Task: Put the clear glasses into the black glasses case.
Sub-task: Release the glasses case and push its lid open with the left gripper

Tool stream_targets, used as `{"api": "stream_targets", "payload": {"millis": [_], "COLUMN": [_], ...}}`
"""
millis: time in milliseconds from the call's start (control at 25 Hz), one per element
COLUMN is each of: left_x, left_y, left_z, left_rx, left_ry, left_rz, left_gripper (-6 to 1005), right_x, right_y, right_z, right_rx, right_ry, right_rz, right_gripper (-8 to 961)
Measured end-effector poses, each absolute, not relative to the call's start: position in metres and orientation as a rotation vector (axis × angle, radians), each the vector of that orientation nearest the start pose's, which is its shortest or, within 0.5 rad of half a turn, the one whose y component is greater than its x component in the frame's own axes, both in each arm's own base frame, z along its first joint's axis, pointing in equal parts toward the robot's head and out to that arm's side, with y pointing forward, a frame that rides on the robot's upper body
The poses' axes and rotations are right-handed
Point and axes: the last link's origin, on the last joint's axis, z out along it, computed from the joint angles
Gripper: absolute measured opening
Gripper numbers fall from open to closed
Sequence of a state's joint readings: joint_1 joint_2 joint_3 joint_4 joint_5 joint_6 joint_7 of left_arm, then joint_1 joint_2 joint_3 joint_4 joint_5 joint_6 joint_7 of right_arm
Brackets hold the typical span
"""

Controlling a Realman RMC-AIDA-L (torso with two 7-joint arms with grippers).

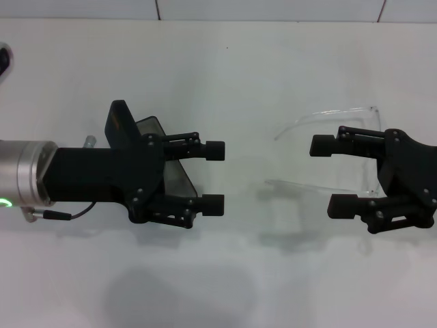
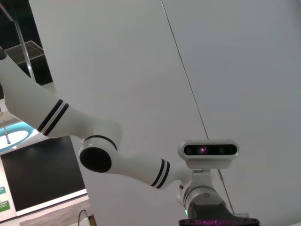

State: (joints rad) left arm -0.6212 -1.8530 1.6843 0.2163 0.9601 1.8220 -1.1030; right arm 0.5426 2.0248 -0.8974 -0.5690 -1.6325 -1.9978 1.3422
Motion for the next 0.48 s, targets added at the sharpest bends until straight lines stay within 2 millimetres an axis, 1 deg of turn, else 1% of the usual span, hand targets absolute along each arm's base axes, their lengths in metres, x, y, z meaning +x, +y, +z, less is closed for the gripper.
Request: {"api": "stream_targets", "payload": {"millis": [480], "left_x": [-0.2316], "left_y": [0.2900], "left_z": [0.0033], "left_rx": [-2.977], "left_ry": [-0.396], "left_rz": [-1.241], "left_gripper": [874], "right_x": [0.2058], "right_y": [0.2862], "right_z": [0.0216], "right_rx": [-2.950], "right_ry": [0.335], "right_rz": [1.371], "right_gripper": [872]}}
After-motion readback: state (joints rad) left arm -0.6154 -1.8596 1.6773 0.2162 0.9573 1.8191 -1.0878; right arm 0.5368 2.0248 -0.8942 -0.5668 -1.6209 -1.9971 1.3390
